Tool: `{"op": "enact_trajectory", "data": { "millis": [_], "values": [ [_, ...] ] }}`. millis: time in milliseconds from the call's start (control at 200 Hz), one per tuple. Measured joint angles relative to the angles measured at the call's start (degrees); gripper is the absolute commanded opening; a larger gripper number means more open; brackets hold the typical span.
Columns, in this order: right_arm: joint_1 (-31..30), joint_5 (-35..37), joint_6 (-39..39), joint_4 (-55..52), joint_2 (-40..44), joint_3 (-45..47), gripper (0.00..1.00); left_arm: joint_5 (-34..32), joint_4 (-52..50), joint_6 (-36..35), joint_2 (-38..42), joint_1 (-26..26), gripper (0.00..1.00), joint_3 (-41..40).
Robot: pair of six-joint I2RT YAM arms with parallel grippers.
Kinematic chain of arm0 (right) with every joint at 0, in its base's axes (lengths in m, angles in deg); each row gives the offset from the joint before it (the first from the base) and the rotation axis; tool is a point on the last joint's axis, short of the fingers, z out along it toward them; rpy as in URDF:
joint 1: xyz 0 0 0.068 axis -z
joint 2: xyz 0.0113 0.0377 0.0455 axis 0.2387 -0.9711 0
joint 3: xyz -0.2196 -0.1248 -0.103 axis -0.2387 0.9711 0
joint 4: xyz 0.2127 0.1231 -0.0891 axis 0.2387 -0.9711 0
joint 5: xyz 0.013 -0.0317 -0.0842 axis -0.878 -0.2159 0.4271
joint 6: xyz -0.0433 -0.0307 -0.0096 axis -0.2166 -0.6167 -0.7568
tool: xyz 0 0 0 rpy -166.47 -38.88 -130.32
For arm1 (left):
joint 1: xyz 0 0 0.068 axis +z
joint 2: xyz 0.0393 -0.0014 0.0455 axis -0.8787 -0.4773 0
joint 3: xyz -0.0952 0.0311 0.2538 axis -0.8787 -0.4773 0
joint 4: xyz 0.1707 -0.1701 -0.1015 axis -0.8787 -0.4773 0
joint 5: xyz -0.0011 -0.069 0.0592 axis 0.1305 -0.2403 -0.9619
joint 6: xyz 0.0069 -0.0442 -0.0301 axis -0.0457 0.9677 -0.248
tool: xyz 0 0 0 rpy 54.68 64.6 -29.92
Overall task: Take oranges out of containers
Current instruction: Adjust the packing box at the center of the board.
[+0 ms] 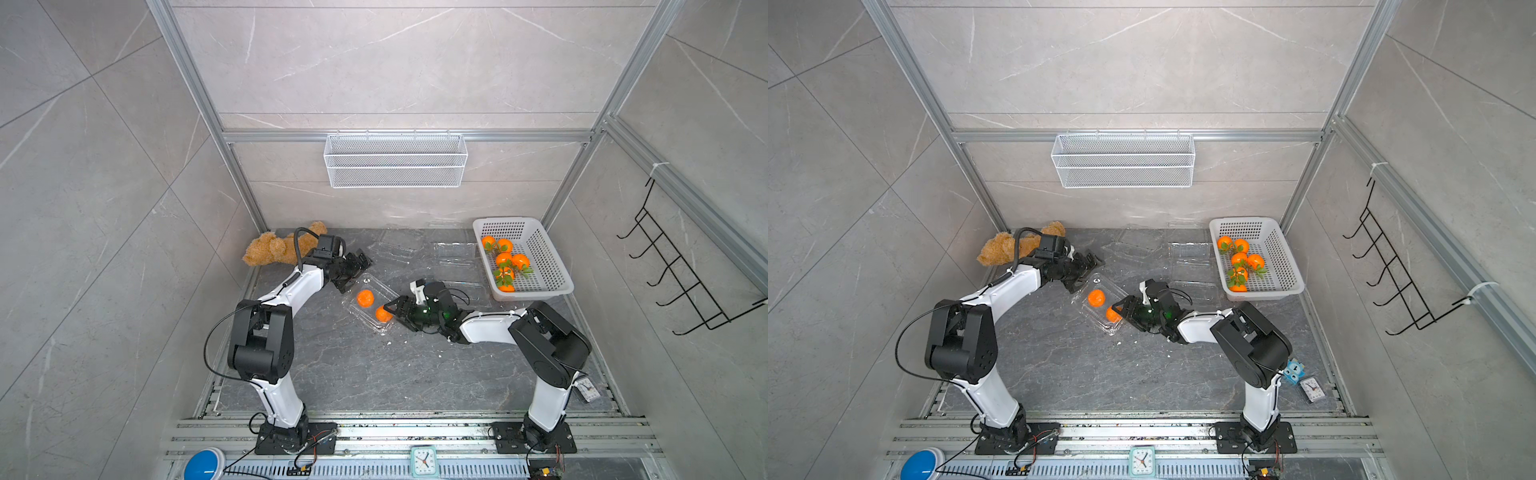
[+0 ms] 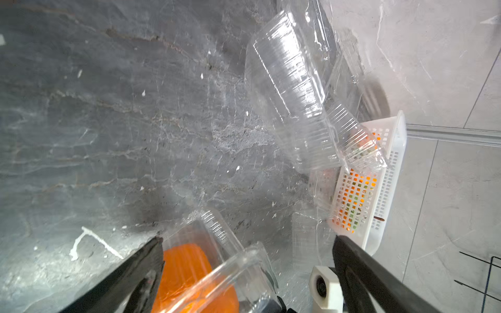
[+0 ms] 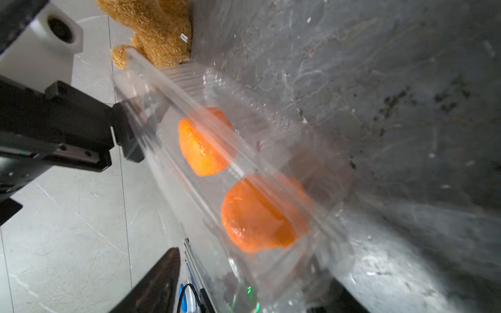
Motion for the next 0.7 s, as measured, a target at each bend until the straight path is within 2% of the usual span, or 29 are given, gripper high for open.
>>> {"op": "enact_trajectory", "data": {
  "millis": [140, 239, 364, 698],
  "values": [
    [1.51, 0.68, -2.16, -2.05, 3.74, 2.40, 0.84, -0.24, -0.87, -0.44, -0.87, 1.79, 0.99, -2.43],
    [2.19, 0.35, -3.39, -1.77, 5.84, 4.26, 0.85, -0.31, -1.60, -0.48, -0.87, 2.60, 0.99, -4.48],
    [2.19, -1.25, -3.04, 1.22, 5.60, 4.72, 0.83, -0.26, -1.33, -0.46, -0.85, 2.51, 0.99, -6.16],
    [2.19, -3.74, 3.74, 13.00, -0.68, 5.25, 0.76, 0.11, 2.01, 0.26, -0.33, 0.98, 0.99, -10.21]
  ]
}}
